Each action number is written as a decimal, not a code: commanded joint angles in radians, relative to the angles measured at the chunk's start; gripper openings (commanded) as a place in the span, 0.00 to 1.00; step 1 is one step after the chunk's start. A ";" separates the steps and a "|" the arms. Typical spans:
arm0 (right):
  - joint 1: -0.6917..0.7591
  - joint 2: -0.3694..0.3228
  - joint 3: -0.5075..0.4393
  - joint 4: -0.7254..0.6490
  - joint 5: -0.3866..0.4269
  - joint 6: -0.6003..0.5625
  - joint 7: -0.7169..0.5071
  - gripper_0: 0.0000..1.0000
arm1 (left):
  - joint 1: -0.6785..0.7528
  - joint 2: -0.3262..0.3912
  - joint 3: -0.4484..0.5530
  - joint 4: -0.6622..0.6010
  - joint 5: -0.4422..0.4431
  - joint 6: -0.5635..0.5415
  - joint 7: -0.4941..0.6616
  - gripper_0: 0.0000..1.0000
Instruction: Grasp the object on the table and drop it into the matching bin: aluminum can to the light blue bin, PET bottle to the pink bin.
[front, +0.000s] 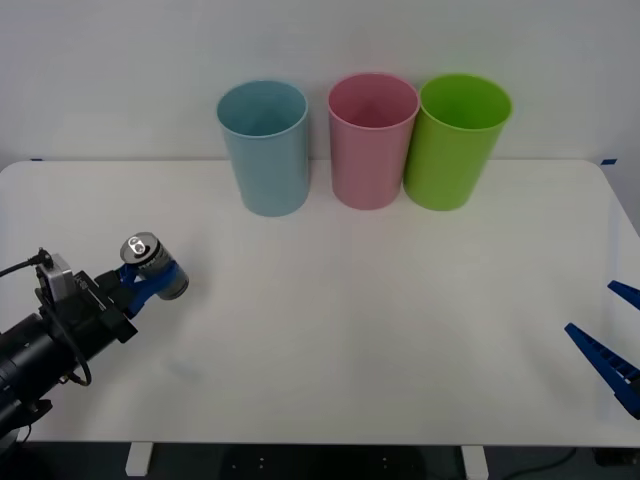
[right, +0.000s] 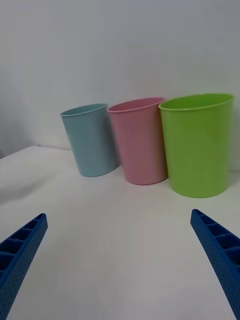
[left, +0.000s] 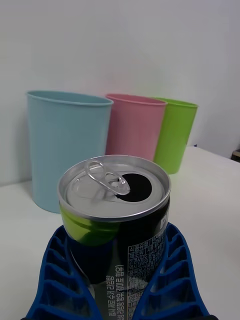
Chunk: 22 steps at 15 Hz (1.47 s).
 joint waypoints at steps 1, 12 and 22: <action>0.000 0.000 0.000 0.000 0.000 0.000 0.000 1.00 | -0.013 0.003 0.027 -0.057 0.011 0.025 0.081 0.00; 0.000 0.000 0.000 0.000 0.000 0.000 0.000 1.00 | -0.260 0.028 0.087 -0.169 -0.179 0.146 0.428 0.00; 0.000 0.000 0.000 0.000 0.000 0.000 0.000 1.00 | -0.560 0.026 -0.004 -0.114 -0.600 0.216 0.761 0.00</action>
